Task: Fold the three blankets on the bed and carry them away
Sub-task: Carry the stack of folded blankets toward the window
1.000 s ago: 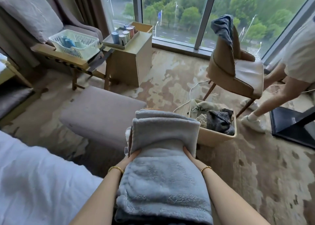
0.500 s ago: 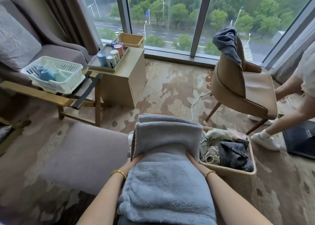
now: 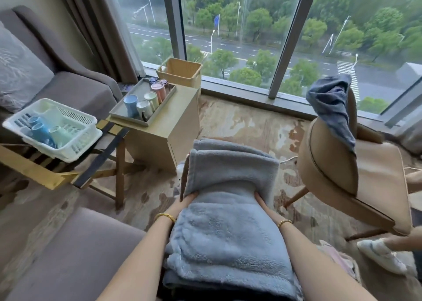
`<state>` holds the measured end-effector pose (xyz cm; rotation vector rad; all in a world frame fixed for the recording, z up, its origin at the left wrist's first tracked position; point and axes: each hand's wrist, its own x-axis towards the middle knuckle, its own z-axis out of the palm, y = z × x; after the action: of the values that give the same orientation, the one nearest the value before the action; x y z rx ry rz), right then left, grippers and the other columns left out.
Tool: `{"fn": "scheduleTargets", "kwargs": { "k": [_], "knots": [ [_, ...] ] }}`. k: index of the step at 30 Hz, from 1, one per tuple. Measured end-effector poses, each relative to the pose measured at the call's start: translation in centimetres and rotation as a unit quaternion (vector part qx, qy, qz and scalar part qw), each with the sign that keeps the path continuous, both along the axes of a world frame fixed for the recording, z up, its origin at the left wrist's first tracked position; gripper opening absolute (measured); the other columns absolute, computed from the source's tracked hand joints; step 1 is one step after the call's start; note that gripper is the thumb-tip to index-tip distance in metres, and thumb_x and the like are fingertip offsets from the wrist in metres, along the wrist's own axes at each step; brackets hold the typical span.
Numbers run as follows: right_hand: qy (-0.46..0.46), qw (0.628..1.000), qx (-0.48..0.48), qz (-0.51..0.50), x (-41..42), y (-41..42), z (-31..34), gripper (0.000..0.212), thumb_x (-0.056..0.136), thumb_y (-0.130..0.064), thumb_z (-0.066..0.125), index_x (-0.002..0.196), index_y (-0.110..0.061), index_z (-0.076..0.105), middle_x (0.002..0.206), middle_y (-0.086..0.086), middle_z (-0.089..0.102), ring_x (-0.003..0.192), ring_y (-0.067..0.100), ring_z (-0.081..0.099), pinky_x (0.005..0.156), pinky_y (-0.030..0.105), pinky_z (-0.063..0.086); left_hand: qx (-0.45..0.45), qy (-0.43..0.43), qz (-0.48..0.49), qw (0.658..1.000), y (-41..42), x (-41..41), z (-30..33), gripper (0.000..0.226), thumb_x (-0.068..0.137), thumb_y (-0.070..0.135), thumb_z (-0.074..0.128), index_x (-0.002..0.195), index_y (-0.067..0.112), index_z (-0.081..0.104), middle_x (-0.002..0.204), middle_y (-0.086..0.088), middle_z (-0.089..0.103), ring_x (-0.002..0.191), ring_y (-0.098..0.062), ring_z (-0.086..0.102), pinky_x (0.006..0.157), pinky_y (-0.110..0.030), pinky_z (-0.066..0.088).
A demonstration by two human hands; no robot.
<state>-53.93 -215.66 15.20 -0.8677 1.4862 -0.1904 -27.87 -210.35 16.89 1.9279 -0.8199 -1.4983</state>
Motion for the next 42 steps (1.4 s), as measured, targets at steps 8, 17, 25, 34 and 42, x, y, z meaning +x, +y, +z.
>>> {"fn": "scheduleTargets", "kwargs": {
  "k": [8, 17, 25, 34, 42],
  "knots": [
    [0.029, 0.999, 0.013, -0.024, -0.8, -14.9, -1.2, 0.076, 0.085, -0.066, 0.032, 0.14, -0.014, 0.04, 0.14, 0.012, 0.046, 0.126, 0.024, 0.045, 0.099, 0.03, 0.031, 0.005, 0.03, -0.05, 0.998, -17.4, -0.4, -0.7, 0.051, 0.094, 0.034, 0.05, 0.138, 0.012, 0.036, 0.137, -0.007, 0.045, 0.118, -0.022, 0.046, 0.092, -0.024, 0.032],
    [-0.003, 0.998, 0.002, -0.063, 3.2, -36.7, -2.3, 0.073, 0.088, -0.059, 0.038, 0.146, -0.016, 0.027, 0.152, 0.009, 0.025, 0.137, 0.022, 0.031, 0.108, 0.027, 0.025, 0.031, 0.046, -0.085, 0.995, -40.0, 4.1, -1.4, 0.082, 0.067, 0.054, 0.052, 0.139, 0.018, 0.036, 0.133, -0.002, 0.047, 0.117, -0.014, 0.044, 0.091, -0.022, 0.029],
    [0.01, 1.0, 0.002, -0.016, 7.3, -53.5, -0.8, 0.12, 0.047, -0.089, 0.038, 0.142, -0.017, 0.034, 0.143, 0.009, 0.041, 0.132, 0.026, 0.039, 0.11, 0.035, 0.029, 0.009, 0.046, -0.047, 0.998, -55.8, 8.5, -0.2, 0.109, 0.044, 0.07, 0.059, 0.139, 0.019, 0.037, 0.13, -0.003, 0.053, 0.108, -0.015, 0.051, 0.09, -0.026, 0.037],
    [0.066, 0.995, 0.041, 0.062, 11.1, -77.9, -1.8, 0.081, 0.082, -0.072, 0.032, 0.134, -0.011, 0.047, 0.135, 0.013, 0.051, 0.111, 0.02, 0.052, 0.088, 0.026, 0.033, -0.01, 0.027, 0.023, 0.999, -76.8, 12.2, -3.2, 0.089, 0.053, 0.066, 0.059, 0.127, 0.018, 0.052, 0.128, -0.005, 0.055, 0.118, -0.02, 0.051, 0.106, -0.035, 0.037],
    [0.055, 0.983, 0.027, 0.174, 18.6, -98.2, -0.1, 0.094, 0.059, -0.086, 0.042, 0.126, -0.021, 0.054, 0.133, 0.007, 0.054, 0.118, 0.02, 0.052, 0.109, 0.036, 0.032, -0.014, 0.11, 0.171, 0.979, -90.5, 16.1, -4.0, 0.03, 0.093, 0.026, 0.053, 0.121, 0.016, 0.053, 0.115, -0.005, 0.062, 0.102, -0.018, 0.06, 0.087, -0.023, 0.044]
  ]
}}
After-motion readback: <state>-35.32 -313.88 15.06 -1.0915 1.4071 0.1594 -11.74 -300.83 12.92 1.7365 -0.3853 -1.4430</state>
